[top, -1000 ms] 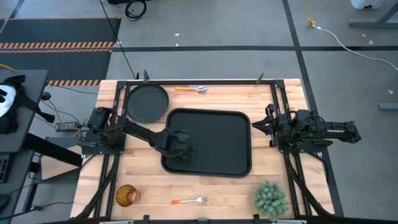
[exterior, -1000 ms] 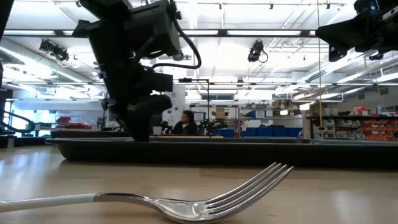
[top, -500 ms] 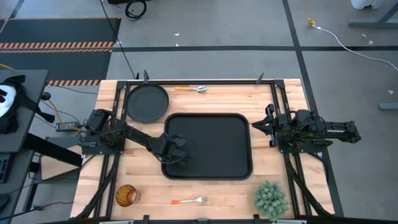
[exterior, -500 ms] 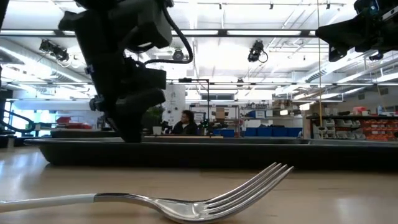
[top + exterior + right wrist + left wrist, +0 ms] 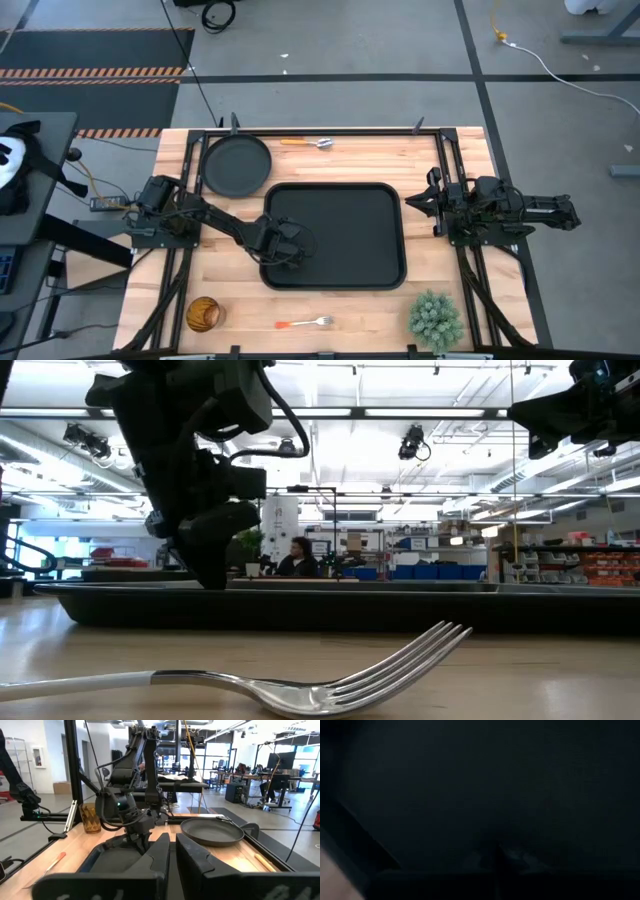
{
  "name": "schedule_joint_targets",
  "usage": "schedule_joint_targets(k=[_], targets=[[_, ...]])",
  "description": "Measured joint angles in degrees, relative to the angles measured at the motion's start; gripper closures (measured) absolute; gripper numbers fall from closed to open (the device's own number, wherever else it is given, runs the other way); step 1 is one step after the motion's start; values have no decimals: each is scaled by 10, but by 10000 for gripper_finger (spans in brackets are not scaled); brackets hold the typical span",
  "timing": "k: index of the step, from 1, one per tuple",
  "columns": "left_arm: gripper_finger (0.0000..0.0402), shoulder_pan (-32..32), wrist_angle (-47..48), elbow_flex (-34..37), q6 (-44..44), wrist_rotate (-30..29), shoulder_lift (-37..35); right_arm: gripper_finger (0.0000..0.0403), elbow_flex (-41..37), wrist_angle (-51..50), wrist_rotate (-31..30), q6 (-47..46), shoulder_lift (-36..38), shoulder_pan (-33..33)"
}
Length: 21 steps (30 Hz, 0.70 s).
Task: Pick and place plate/cup/fork/spoon on tray
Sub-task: Move the black tray to the center of the table, then put the orange fork on the black tray
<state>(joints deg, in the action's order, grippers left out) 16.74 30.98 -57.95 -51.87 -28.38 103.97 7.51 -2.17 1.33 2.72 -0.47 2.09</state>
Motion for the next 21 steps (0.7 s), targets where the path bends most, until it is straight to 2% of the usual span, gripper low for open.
schedule_joint_targets(k=[10, 15, 21], targets=[[395, 50, -7, 0, 60, -159, -88, 365, 0, 0, 0, 0, 0, 0], [399, 86, -13, -1, 103, -180, -115, 365, 0, 0, 0, 0, 0, 0], [400, 123, -35, -1, 110, -185, -122, 365, 0, 0, 0, 0, 0, 0]])
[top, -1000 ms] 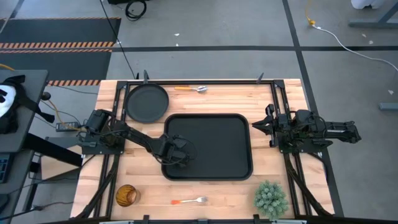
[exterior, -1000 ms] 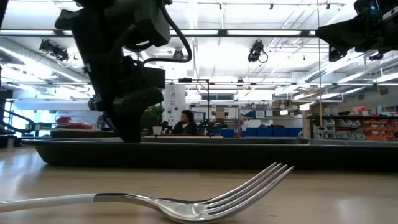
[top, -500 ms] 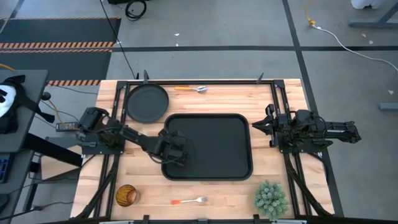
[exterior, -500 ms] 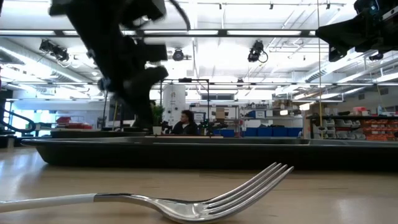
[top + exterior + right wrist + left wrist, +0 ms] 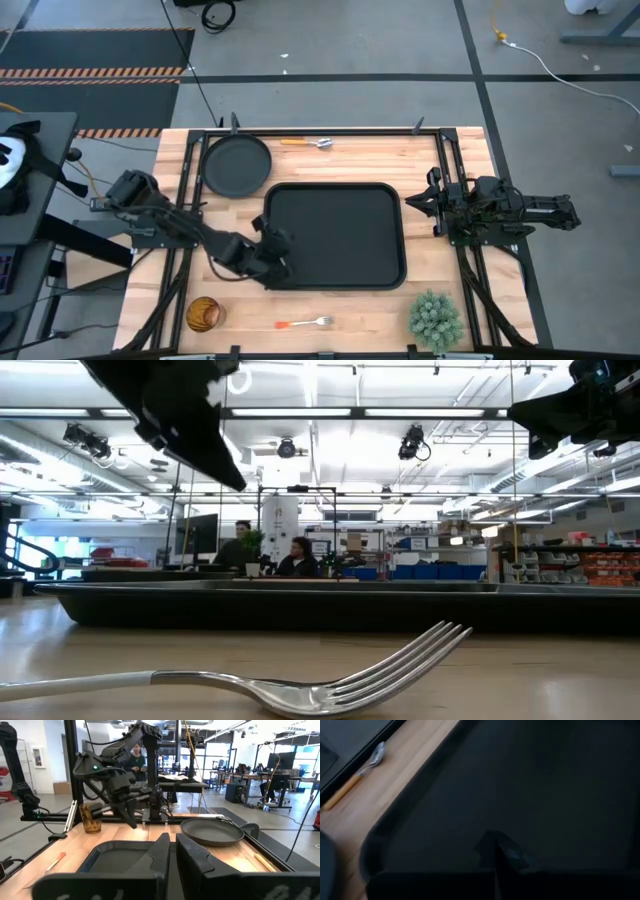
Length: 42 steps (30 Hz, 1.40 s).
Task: Pick and place plate/cup/fork/spoon on tray
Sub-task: Put the orange fork on the black tray
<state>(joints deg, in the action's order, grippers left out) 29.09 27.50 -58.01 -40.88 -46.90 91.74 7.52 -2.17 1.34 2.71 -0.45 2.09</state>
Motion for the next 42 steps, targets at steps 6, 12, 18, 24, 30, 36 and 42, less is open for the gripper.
schedule_joint_targets(k=[6, 12, 18, 24, 30, 36, 42], targets=[[401, 61, -148, 33, 83, 12, -22, 365, 0, 9, 0, 0, 0, 0], [395, 114, -425, 130, 205, 145, -47, 365, 0, 59, 2, -92, 0, -1], [370, 134, -458, 153, 124, 142, -35, 365, 0, 108, -5, -149, 0, -1], [319, 165, -456, 100, 107, 141, 17, 365, 1, 151, 0, -238, 0, -2], [248, 183, -337, -20, 89, 164, 84, 385, 0, 185, -26, -243, -89, -77], [167, 171, -186, -109, 16, 172, 139, 396, 0, 419, -102, -141, -285, -198], [114, 153, -199, -113, 3, 206, 176, 397, 1, 556, -149, -120, -438, -275]])
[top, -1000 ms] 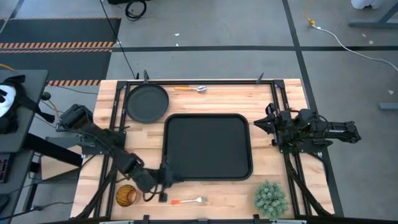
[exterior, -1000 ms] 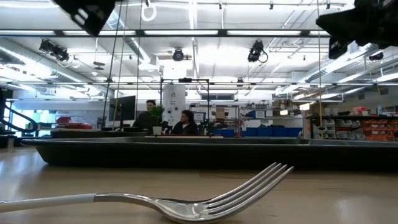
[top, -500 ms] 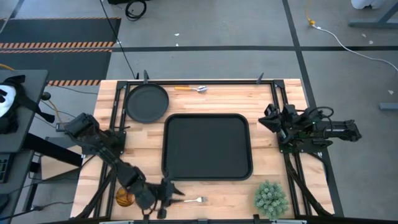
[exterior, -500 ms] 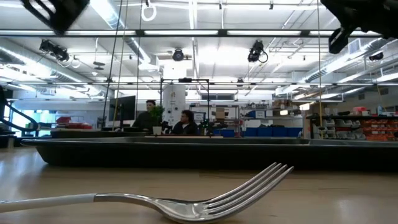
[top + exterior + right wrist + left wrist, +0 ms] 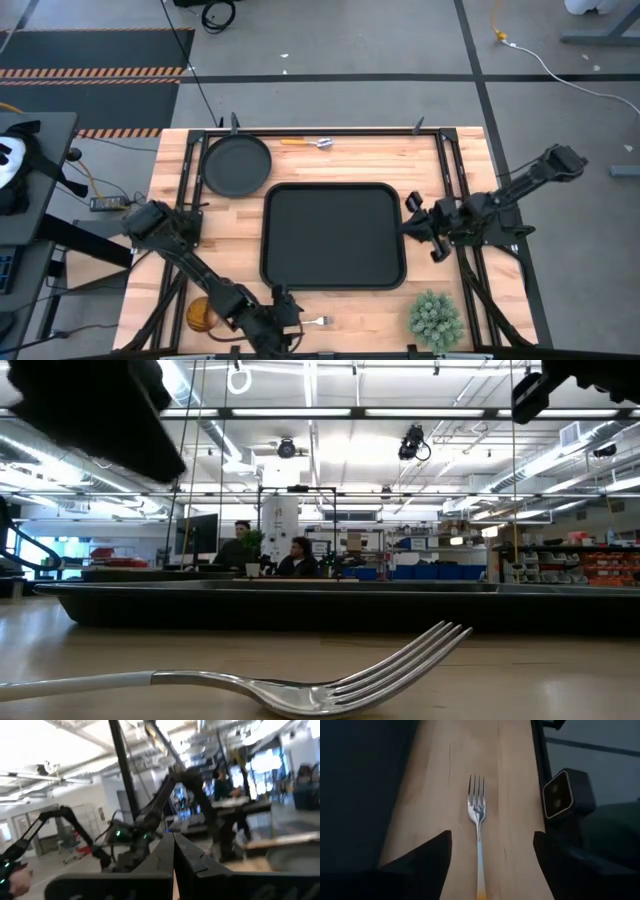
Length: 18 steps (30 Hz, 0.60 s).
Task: Pick and place plate/cup/fork/spoon on tray
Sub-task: Put the orange fork on the black tray
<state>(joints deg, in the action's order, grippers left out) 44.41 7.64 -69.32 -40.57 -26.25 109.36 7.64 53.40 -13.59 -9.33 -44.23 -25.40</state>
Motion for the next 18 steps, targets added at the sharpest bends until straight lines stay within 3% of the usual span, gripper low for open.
schedule_joint_targets(k=[4, 10, 18], targets=[[116, -7, -10, 0, -8, 29, 24, 397, 29, -8, -34, -22, -74, -40], [139, -20, -12, 0, -6, 28, 60, 397, 100, -8, -38, 10, -168, -80], [215, -34, -96, 0, 36, 27, 98, 391, 154, -7, -39, 44, -240, -95]])
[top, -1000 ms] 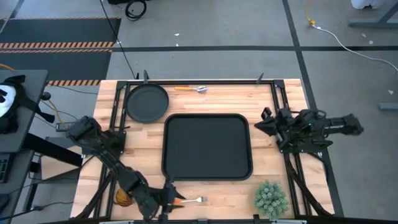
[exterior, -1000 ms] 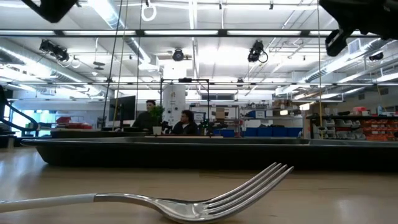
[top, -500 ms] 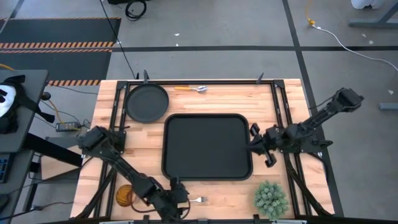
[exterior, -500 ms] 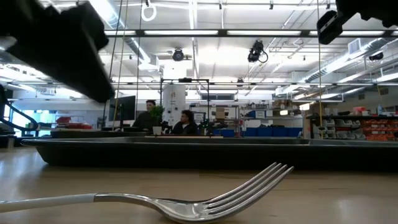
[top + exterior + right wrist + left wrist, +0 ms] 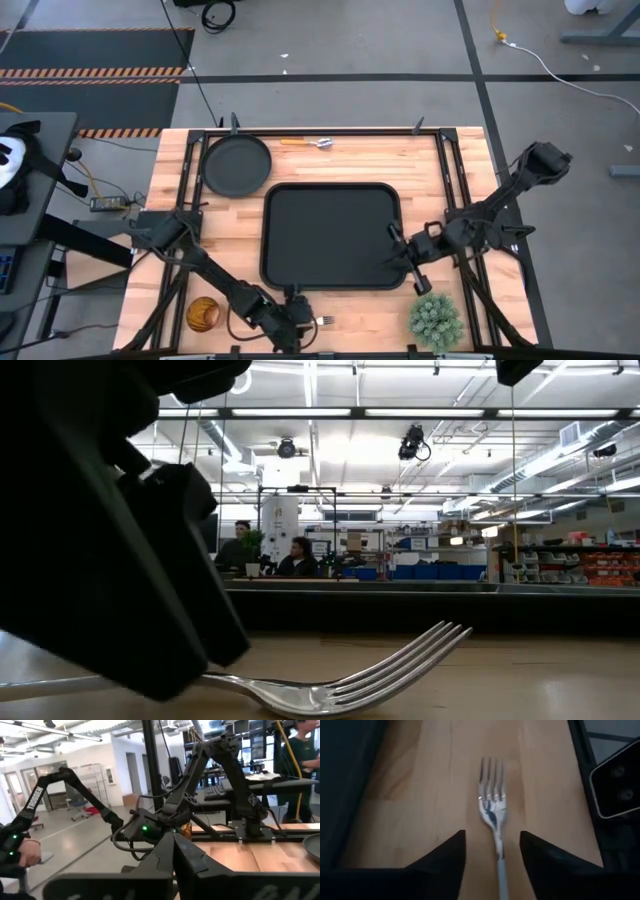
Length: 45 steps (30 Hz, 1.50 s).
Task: Pick and place plate/cup/fork/spoon on tray
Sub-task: Put the orange fork on the black tray
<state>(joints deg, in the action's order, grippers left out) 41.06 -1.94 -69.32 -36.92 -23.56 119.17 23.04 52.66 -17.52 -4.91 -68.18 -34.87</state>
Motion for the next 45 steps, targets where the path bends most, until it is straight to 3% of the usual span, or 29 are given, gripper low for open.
schedule_joint_targets(k=[14, 23, 28, 34, 37, 40, 45], targets=[[385, 9, 20, -1, 43, 0, 7, 391, 11, 12, 0, -15, -30, 0], [390, 9, 19, -4, 28, 9, 1, 393, 11, 13, 0, -14, -30, 0], [387, 1, 20, -41, 81, 7, -34, 391, 11, 13, 0, -14, -30, 0], [388, -28, 59, -44, 129, -80, -85, 391, 11, 12, 3, -18, -30, 0], [387, -50, 128, -44, 78, -158, -109, 390, 11, 10, 11, -52, -30, 0], [383, -81, 229, -43, -30, -221, -115, 391, 11, -9, 19, -105, -30, 0], [383, -132, 380, -43, -262, -255, -115, 393, 11, -49, 44, -159, -30, 0]])
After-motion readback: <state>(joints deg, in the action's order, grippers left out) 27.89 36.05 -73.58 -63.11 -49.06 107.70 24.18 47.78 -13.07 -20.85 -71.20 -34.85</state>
